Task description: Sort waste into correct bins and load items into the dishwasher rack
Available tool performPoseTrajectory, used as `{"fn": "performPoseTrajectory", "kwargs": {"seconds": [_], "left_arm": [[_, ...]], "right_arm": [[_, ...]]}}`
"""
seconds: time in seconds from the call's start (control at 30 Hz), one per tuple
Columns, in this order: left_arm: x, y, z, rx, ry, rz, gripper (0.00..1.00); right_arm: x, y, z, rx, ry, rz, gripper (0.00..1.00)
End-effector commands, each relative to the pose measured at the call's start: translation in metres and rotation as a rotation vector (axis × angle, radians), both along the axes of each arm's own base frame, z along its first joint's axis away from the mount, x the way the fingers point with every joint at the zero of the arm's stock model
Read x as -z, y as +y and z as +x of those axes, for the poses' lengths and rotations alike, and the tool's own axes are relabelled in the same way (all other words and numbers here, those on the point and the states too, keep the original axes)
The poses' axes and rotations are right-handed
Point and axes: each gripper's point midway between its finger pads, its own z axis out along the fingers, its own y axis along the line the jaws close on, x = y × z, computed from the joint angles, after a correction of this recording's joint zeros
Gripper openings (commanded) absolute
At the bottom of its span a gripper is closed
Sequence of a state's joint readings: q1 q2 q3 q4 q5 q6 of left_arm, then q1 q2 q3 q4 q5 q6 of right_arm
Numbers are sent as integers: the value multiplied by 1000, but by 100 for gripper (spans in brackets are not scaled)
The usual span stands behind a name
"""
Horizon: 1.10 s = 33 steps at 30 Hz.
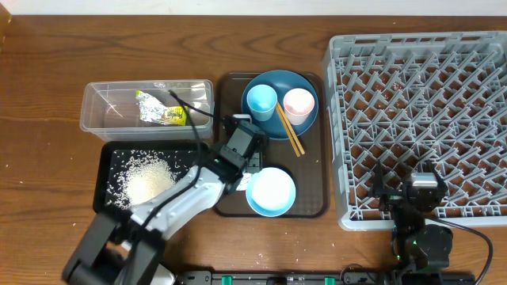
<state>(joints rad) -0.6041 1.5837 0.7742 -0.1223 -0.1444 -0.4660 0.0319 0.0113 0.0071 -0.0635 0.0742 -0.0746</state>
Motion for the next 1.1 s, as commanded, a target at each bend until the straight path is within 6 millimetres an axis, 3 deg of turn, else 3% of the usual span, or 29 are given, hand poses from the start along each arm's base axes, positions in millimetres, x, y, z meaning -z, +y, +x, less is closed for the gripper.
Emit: {"fn": "performPoseTrajectory", "kwargs": {"seconds": [0.0,0.13,0.23,0.33,0.43,0.7,0.9,1.07], "left_arm": [[14,0,4,10,16,23,64],[24,-2,5,12,28,27,61],[22,-3,6,12,20,22,31],[10,-5,9,40,-12,22,8],[-11,-7,13,93,-72,26,6],[-98,-7,17,98,-278,-71,6],[-143,41,25,-88,-441,41,7],[-144,81,42,-209,-453,74,7]], "right_arm": [[1,-1,0,2,3,-9,99],[1,-1,0,2,3,-9,99],[1,-1,0,2,3,-9,99],[1,-1,0,2,3,-9,99],[1,-1,0,2,3,-9,99],[1,-1,0,2,3,-9,99],[1,-1,0,2,3,-9,99],[1,-1,0,2,3,-9,99]]}}
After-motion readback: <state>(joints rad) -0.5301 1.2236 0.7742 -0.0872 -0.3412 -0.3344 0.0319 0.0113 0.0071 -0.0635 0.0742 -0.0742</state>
